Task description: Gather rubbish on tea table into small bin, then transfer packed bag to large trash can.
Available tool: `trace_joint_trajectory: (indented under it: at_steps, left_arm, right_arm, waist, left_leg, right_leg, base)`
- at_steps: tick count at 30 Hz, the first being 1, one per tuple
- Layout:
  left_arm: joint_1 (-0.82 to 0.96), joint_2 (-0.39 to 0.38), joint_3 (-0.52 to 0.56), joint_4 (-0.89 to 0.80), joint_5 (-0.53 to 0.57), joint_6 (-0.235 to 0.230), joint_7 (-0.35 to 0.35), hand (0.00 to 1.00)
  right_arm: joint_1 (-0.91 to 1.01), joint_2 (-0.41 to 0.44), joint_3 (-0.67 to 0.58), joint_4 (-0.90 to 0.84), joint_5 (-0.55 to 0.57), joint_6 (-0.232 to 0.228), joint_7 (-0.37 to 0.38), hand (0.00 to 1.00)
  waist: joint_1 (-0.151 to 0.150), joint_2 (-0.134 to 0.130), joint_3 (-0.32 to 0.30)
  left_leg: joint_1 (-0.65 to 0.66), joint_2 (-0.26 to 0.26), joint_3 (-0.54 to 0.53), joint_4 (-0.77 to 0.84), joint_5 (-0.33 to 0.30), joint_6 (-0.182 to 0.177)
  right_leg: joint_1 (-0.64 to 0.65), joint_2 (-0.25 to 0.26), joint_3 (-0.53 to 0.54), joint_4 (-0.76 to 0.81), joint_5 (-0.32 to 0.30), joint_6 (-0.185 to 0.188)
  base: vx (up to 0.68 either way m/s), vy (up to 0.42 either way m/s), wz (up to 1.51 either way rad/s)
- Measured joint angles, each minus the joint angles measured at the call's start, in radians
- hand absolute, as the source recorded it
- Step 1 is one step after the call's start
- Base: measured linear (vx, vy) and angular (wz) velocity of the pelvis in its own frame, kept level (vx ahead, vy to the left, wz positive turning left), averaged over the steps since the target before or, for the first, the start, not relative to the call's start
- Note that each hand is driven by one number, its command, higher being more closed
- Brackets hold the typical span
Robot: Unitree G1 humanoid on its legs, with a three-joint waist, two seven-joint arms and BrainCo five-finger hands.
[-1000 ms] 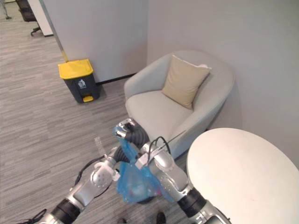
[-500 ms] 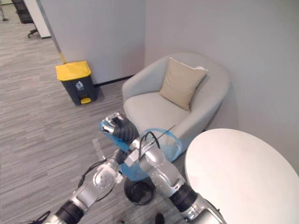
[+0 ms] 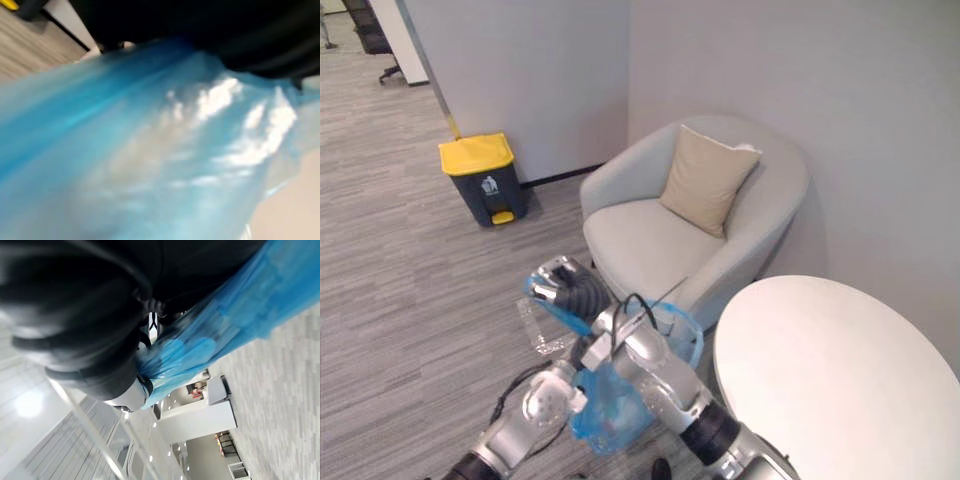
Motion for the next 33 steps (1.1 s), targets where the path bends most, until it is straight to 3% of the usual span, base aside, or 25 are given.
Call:
trace_joint_trajectory:
  at_steps: [2,3,14,18,24,28,33]
  left_arm:
    - [-0.001,-0.001,0.006,0.010,-0.001,0.016,0.000,1.00]
    - [-0.001,-0.002,0.024,0.015,-0.005,0.018,0.000,1.00]
    - [-0.002,-0.023,0.147,0.012,-0.160,0.020,0.040,1.00]
    - [-0.002,-0.025,0.188,0.007,-0.171,0.021,0.041,1.00]
    - [0.015,-0.025,0.285,0.006,-0.181,0.022,0.042,1.00]
    - [0.063,-0.027,0.364,0.006,-0.201,0.022,0.041,1.00]
    - [0.134,-0.047,0.450,0.008,-0.250,0.022,0.047,1.00]
  right_arm:
    - [0.022,0.000,-0.011,0.025,-0.001,0.000,0.000,1.00]
    - [0.037,0.000,-0.020,0.036,-0.002,-0.001,0.001,0.00]
    - [0.094,0.022,-0.095,0.136,-0.207,-0.007,0.004,0.00]
    - [0.097,0.020,-0.116,0.137,-0.399,-0.009,-0.018,0.00]
    - [0.130,-0.047,-0.302,0.031,-0.671,-0.041,-0.093,0.00]
    - [0.212,-0.080,-0.426,-0.102,-0.740,-0.098,-0.141,0.00]
    - [0.313,0.004,-0.586,-0.109,-0.747,-0.129,-0.213,0.00]
  waist:
    - [-0.004,0.000,0.000]
    - [-0.005,0.001,0.001]
    - [-0.008,0.001,0.001]
    - [-0.007,0.001,0.001]
    - [-0.005,-0.006,0.005]
    - [-0.007,-0.006,0.006]
    - [-0.008,-0.006,0.007]
  left_leg:
    - [0.000,0.000,-0.001,0.000,0.000,0.000]
    - [0.000,0.000,-0.002,0.000,0.000,0.000]
    - [-0.010,-0.006,-0.026,0.000,0.000,0.001]
    - [-0.010,-0.006,-0.026,0.001,0.001,0.002]
    - [-0.010,-0.006,-0.028,0.001,0.001,0.003]
    - [-0.010,-0.006,-0.028,0.000,-0.001,0.003]
    - [-0.008,-0.007,-0.029,-0.001,-0.003,0.002]
  right_leg:
    - [0.000,0.000,-0.001,0.000,0.000,0.001]
    - [0.000,0.000,-0.001,0.000,-0.001,0.002]
    - [0.002,-0.008,-0.022,0.000,-0.004,0.006]
    - [0.002,-0.008,-0.023,0.000,-0.004,0.006]
    - [0.003,-0.008,-0.026,-0.001,-0.004,0.006]
    - [0.003,-0.006,-0.028,0.001,-0.016,0.018]
    - [0.004,-0.009,-0.029,0.002,-0.018,0.015]
  base:
    - [0.00,0.000,0.00]
    - [0.00,0.000,0.00]
    - [0.00,-0.004,0.07]
    - [0.00,0.000,0.00]
    - [0.00,0.000,0.00]
    - [0.00,0.000,0.00]
    - [0.00,0.000,0.00]
